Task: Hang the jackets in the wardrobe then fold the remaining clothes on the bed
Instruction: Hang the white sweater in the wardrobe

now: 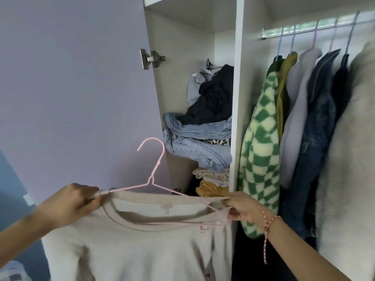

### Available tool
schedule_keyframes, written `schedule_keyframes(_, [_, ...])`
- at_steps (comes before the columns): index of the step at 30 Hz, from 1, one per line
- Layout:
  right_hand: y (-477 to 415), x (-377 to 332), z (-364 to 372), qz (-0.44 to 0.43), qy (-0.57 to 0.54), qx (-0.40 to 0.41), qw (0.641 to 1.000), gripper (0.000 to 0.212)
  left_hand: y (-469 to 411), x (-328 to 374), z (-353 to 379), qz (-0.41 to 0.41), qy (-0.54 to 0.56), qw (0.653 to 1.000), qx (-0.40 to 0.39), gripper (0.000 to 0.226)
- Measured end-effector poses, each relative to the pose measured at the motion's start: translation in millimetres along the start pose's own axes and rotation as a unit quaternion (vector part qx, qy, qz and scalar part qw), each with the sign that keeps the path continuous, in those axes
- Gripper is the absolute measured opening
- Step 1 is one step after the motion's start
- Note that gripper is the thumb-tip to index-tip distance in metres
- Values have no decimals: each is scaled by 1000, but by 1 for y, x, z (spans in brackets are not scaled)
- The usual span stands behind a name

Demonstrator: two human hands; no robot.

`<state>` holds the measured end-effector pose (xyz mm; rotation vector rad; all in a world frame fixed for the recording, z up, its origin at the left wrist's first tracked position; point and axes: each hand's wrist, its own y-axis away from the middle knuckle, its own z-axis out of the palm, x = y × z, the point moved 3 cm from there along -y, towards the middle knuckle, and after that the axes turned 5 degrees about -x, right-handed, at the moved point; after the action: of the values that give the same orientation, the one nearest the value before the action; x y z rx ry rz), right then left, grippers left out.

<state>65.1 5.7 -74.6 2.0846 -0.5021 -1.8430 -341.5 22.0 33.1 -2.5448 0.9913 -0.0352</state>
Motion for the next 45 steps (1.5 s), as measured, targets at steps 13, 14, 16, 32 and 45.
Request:
schedule_keyframes(13, [32, -34, -26, -74, 289, -21, 954, 16, 10, 14, 4, -102, 106, 987, 60, 69])
schedule_keyframes(14, [32, -36, -29, -73, 295, -16, 952, 19, 11, 14, 5, -99, 100, 988, 57, 69])
schedule_keyframes(16, [43, -43, -29, -79, 317, -22, 945, 22, 11, 13, 8, -76, 68, 993, 53, 68])
schedule_keyframes(32, [75, -85, -14, -278, 438, -29, 855, 32, -36, 88, 12, -102, 212, 972, 19, 61])
schedule_keyframes(45, [108, -124, -41, -377, 206, 123, 895, 5, -60, 104, -22, -90, 209, 972, 56, 50])
